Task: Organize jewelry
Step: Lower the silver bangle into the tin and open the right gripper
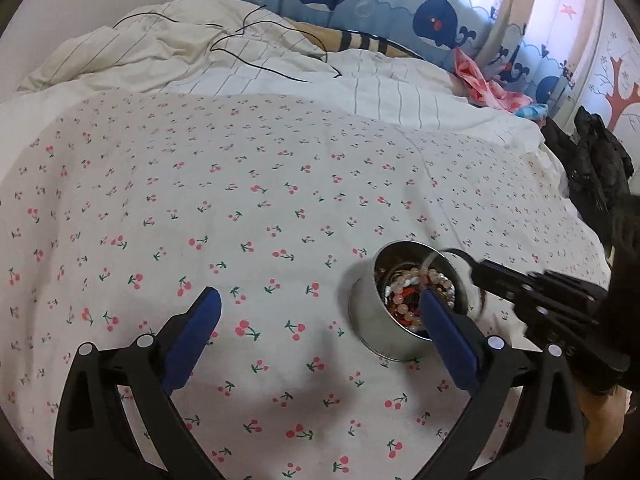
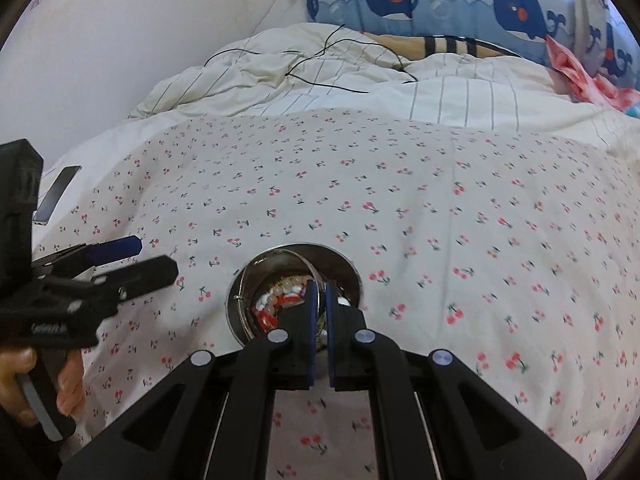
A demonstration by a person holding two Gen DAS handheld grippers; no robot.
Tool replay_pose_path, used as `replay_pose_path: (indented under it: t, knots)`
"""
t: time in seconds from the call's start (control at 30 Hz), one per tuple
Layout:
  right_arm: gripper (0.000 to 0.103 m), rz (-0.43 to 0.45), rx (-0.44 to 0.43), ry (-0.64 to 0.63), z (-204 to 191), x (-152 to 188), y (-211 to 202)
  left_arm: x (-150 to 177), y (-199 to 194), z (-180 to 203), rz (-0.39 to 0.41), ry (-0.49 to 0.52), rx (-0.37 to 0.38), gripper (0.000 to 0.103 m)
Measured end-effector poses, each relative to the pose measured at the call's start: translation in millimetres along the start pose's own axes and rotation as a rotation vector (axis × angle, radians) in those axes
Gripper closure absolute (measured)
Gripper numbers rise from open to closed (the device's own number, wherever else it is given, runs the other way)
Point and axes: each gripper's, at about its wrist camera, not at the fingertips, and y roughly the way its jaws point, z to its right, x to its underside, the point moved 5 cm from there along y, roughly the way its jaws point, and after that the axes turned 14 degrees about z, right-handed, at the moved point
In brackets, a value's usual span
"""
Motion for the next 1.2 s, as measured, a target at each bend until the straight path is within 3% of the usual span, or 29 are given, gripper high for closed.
replay_pose_path:
  t: [0.33,0.63,0.67,0.73,0.8,1.1,1.2]
  knots:
    - [0.098,-0.042,0.013,-0.022,-5,8,21,-2,-7,11,0.011,0.031,0.014,0.008]
    - [0.098,-0.068,0.077,-0.069,-5,11,38,0,-7,17,0.007,0.062,0.018,0.008]
    - [0.096,-0.069,0.079,-0.071,-5,10,37,1,-7,18,0.004,0.064,0.021,0.008]
    - [0.078,-0.058,0.084,-0.071,-4,9,34,1,-8,20,0.005,0.069,0.023,0.008]
    - [0.072,-0.003,0.098,-0.07,-4,2,20,0,-9,21,0.009,0.072,0.024,0.008]
    - [0.072,-0.007,0.104,-0.02,10,14,0,-5,-11,14,0.007,0.071,0.016,0.008]
    - [0.064,-0.009,0.075,0.034,16,25,-19,-7,-11,7,-0.004,0.068,0.002,0.008]
